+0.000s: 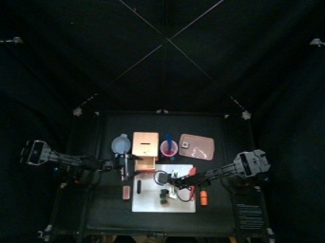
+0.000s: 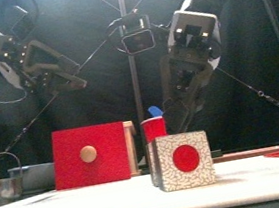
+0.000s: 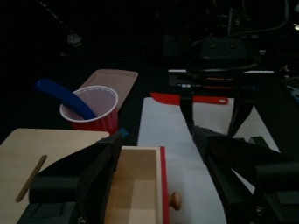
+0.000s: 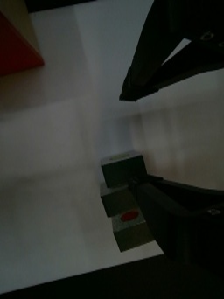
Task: Place sushi on board then cut the sushi with the knife then place the pieces on the plate
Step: Place the 4 sushi pieces on the plate
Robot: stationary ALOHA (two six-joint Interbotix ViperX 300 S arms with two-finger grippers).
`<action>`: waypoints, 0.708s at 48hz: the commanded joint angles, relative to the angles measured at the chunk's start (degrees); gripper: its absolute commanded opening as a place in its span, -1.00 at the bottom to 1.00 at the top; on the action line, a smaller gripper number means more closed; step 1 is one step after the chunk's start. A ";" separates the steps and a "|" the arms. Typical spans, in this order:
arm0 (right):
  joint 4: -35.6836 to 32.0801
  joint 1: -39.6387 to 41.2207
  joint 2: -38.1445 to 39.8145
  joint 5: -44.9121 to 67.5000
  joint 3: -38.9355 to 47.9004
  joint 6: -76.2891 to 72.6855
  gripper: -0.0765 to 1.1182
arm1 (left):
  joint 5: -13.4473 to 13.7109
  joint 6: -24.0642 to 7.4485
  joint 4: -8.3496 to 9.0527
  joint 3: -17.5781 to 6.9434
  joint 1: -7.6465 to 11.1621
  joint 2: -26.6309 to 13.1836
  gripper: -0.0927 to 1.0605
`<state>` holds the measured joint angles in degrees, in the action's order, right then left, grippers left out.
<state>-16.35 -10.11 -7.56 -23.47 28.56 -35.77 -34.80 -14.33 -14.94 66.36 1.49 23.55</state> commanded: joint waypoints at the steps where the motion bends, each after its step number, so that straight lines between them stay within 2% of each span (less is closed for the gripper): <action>1: 0.18 -0.70 2.64 -1.32 0.09 0.09 0.72 | -0.26 0.09 -0.35 -1.41 -0.18 -0.09 0.85; 34: 0.79 -2.90 2.81 -1.41 -1.23 0.26 0.72 | -0.26 0.09 -0.79 -1.67 -0.79 -0.97 0.85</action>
<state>-15.47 -12.83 -5.71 -25.58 28.65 -35.60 -34.72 -14.33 -15.73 66.09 1.05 22.59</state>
